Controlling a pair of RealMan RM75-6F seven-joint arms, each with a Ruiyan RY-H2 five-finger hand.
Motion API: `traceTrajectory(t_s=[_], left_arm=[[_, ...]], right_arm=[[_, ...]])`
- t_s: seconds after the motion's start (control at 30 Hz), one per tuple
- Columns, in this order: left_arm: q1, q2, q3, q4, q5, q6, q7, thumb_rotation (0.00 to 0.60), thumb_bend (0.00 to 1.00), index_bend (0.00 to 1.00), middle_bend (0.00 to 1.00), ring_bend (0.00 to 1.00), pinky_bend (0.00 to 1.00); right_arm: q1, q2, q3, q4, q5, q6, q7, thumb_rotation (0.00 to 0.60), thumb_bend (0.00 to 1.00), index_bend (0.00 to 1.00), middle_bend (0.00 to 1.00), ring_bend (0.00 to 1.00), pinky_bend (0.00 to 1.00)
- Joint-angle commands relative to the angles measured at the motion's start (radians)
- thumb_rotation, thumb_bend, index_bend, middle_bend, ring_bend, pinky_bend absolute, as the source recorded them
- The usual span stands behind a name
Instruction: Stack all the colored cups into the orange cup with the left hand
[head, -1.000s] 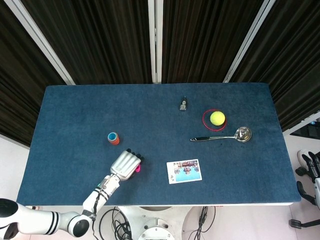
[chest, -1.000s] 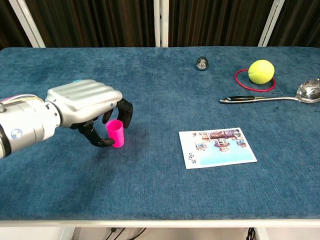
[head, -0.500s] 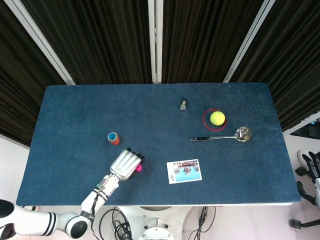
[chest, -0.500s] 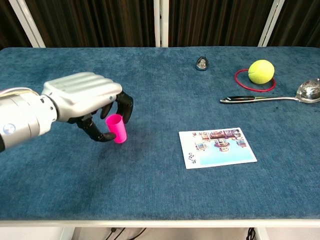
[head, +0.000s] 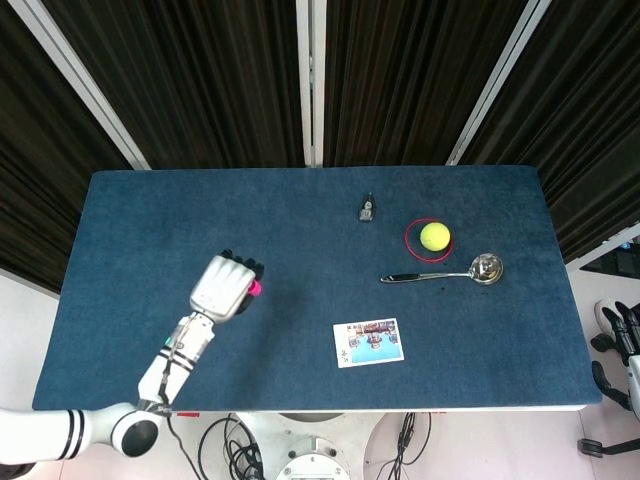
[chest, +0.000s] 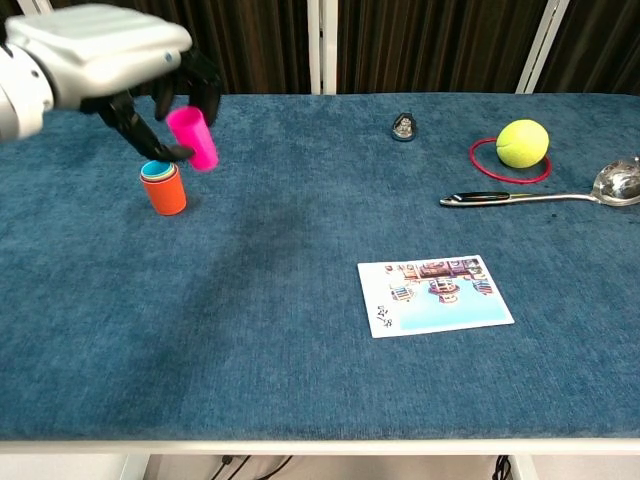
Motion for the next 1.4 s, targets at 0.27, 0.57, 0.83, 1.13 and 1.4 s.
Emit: traceTrajectory(t_s=[0.27, 0.57, 0.83, 1.13, 1.4], left_arm=[[-0.009, 0.018, -0.037, 0.13, -0.113, -0.055, -0.09, 0.6, 0.3, 0.49, 0.47, 0.53, 0.42], [-0.011, -0.01, -0.013, 0.227, -0.116, -0.083, -0.126, 0.6, 0.3, 0.49, 0.49, 0.53, 0.42], [-0.009, -0.03, 0.002, 0.269, -0.119, -0.093, -0.136, 0.6, 0.3, 0.49, 0.49, 0.53, 0.42], [-0.006, -0.057, 0.006, 0.297, -0.13, -0.102, -0.16, 0.6, 0.3, 0.49, 0.48, 0.53, 0.42], [-0.005, -0.062, 0.003, 0.304, -0.15, -0.122, -0.178, 0.6, 0.29, 0.36, 0.41, 0.44, 0.4]], right_arm=[[0.002, 0.005, -0.002, -0.018, -0.013, 0.006, -0.019, 0.6, 0.37, 0.0, 0.0, 0.0, 0.0], [0.0, 0.009, 0.0, -0.026, -0.006, 0.006, -0.022, 0.6, 0.37, 0.0, 0.0, 0.0, 0.0], [-0.002, 0.008, -0.001, -0.022, -0.006, 0.007, -0.019, 0.6, 0.37, 0.0, 0.0, 0.0, 0.0], [0.0, 0.003, -0.001, -0.016, -0.002, 0.001, -0.015, 0.6, 0.37, 0.0, 0.0, 0.0, 0.0], [-0.002, 0.002, 0.001, -0.008, 0.006, -0.002, -0.008, 0.6, 0.37, 0.0, 0.0, 0.0, 0.0]])
